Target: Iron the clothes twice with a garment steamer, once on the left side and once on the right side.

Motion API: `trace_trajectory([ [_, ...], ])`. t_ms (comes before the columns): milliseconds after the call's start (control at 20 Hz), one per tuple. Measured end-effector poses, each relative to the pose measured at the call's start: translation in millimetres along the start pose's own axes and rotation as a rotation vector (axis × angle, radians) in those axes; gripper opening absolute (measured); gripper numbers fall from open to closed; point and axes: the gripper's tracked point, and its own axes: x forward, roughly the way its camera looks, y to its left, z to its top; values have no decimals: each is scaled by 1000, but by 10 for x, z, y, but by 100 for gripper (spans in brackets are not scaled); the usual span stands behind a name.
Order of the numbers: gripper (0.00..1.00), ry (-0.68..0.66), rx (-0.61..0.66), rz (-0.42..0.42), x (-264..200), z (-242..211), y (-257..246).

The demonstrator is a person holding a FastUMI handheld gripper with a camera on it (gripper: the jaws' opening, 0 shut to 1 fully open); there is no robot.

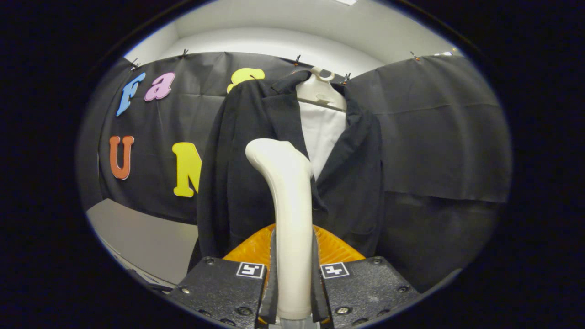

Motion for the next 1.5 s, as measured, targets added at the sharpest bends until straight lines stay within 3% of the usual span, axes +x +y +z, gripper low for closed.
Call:
trace_trajectory([
  [1500,31,316,-47,-55,-402,-2006,-172],
])
